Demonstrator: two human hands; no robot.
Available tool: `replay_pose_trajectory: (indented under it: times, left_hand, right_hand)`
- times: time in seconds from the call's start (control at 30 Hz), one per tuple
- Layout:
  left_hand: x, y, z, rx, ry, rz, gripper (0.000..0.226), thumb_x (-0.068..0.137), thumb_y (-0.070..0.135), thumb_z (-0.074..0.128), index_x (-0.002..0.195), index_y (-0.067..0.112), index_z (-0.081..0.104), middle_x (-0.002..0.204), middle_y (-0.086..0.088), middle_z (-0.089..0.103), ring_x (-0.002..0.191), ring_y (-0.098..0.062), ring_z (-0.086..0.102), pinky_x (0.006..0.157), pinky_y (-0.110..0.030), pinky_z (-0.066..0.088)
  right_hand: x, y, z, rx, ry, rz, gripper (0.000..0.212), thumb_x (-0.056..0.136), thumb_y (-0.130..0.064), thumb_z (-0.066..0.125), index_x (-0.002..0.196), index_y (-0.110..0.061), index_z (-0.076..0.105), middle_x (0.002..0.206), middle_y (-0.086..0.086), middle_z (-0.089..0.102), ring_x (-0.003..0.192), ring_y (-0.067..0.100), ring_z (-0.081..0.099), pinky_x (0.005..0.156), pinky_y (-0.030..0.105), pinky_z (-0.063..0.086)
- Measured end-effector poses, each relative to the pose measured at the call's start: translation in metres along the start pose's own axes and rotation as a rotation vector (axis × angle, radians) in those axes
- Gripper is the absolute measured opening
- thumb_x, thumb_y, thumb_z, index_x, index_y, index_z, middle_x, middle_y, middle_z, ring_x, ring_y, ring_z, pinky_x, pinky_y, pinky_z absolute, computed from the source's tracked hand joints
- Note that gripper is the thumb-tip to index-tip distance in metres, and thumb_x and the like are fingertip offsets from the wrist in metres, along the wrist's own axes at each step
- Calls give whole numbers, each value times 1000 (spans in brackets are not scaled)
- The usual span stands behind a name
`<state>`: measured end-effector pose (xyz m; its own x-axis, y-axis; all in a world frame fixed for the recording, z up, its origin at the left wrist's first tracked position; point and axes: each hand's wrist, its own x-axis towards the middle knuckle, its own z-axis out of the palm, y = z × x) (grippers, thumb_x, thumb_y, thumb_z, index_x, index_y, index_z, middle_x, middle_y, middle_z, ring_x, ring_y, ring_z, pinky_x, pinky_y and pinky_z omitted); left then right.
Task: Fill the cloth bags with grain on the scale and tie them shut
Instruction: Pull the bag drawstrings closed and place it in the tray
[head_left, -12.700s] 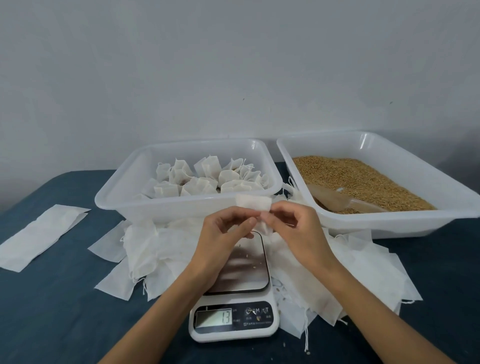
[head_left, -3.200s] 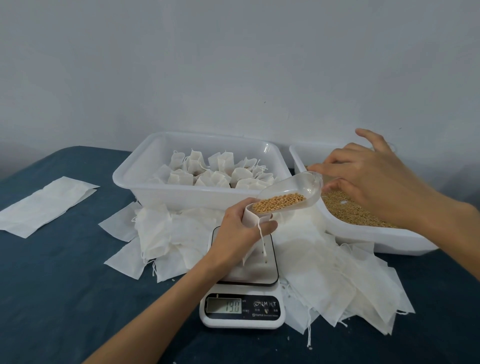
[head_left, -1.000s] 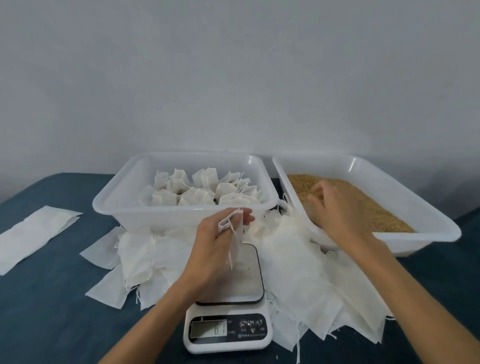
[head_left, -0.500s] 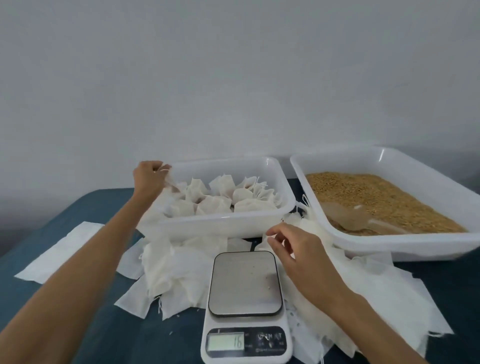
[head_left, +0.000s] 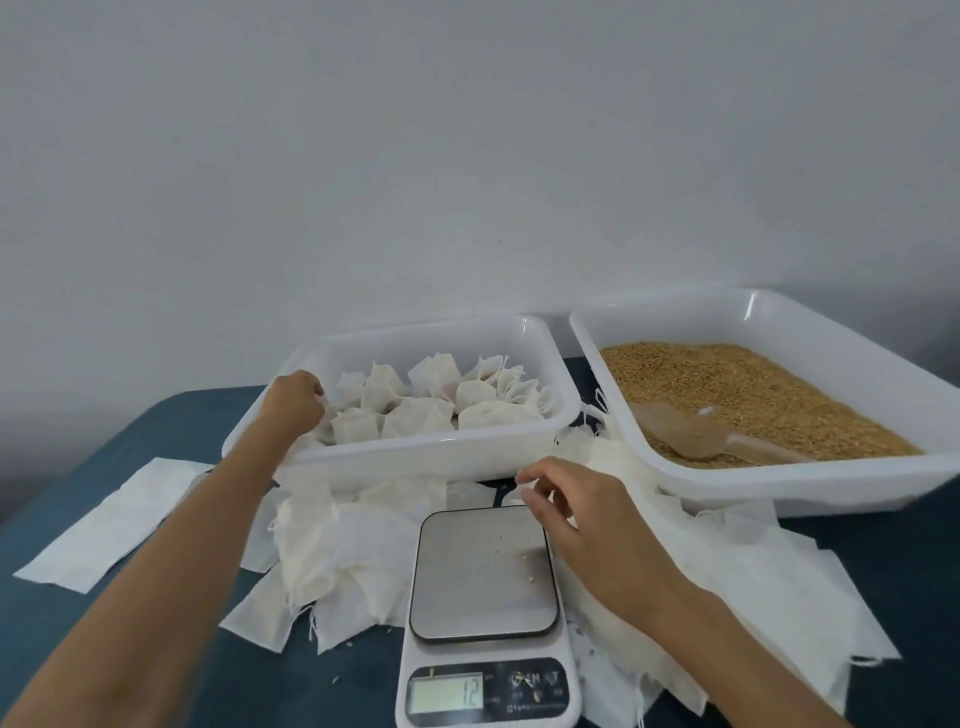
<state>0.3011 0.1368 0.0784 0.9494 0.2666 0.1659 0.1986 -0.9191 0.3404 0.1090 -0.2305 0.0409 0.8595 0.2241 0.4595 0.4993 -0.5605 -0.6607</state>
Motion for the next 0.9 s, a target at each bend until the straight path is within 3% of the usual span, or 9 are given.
replay_pose_trajectory:
  times: [0.13,0.23,0.3,0.4,0.47,0.53,0.63,0.77,0.9]
  left_hand:
    - [-29,22,-21,41,217,107,36,95,-2,61,131,-1,63,121,-24,67,107,-42,63,84,-46,49]
    - [-85,62,-32,-133,402,341,22,98,7,66,119,4,68,101,-13,69,83,-29,62,78,-39,48]
    - [-138,92,-31,-263,308,529,10,95,10,72,105,11,72,82,2,65,67,-17,56,70,-32,46]
    - [-218,126,-12,-344,0,780,8,90,9,77,89,17,75,77,9,63,64,-8,51,65,-29,45]
    - [-255,141,9,-297,-173,881,4,93,19,75,96,19,78,88,7,68,77,-8,55,74,-35,49]
    - [-275,154,32,-147,-223,960,25,97,33,70,118,19,74,110,3,70,101,-16,57,91,-39,47]
    - [-280,172,53,107,-217,921,53,98,47,63,144,22,53,136,1,58,123,-21,48,107,-38,36]
    - [-275,186,58,6,-205,740,43,93,42,71,125,17,57,117,-1,63,112,-25,53,98,-36,37]
    - [-275,187,59,-21,-224,643,56,90,45,74,134,17,53,119,1,63,116,-22,52,103,-40,38]
  right_hand:
    - [4,-2,-10,141,76,66,14,103,-26,53,110,-29,66,84,-20,67,82,0,64,70,9,44]
    - [8,-5,-18,269,140,65,16,105,-22,51,111,-26,65,82,-14,69,63,10,59,59,19,47]
    - [10,-6,-22,329,172,73,17,105,-20,50,110,-23,66,80,-7,70,60,20,57,60,33,51]
    - [11,-5,-27,399,181,91,17,105,-19,50,109,-19,67,77,-1,71,58,21,56,61,32,51]
    - [12,-5,-29,457,177,100,18,106,-19,50,109,-16,67,77,3,71,56,19,54,61,30,50]
    - [13,-4,-31,502,178,106,18,106,-18,50,109,-13,67,76,5,71,56,19,52,61,33,49]
    - [13,-3,-31,534,184,106,19,106,-19,50,109,-12,67,75,7,70,56,20,52,61,34,47]
    - [13,-3,-31,532,184,112,17,105,-19,51,108,-13,67,74,5,70,55,18,51,56,31,46]
    - [13,-4,-31,554,181,122,17,106,-17,50,109,-11,66,74,9,69,54,20,50,49,38,44]
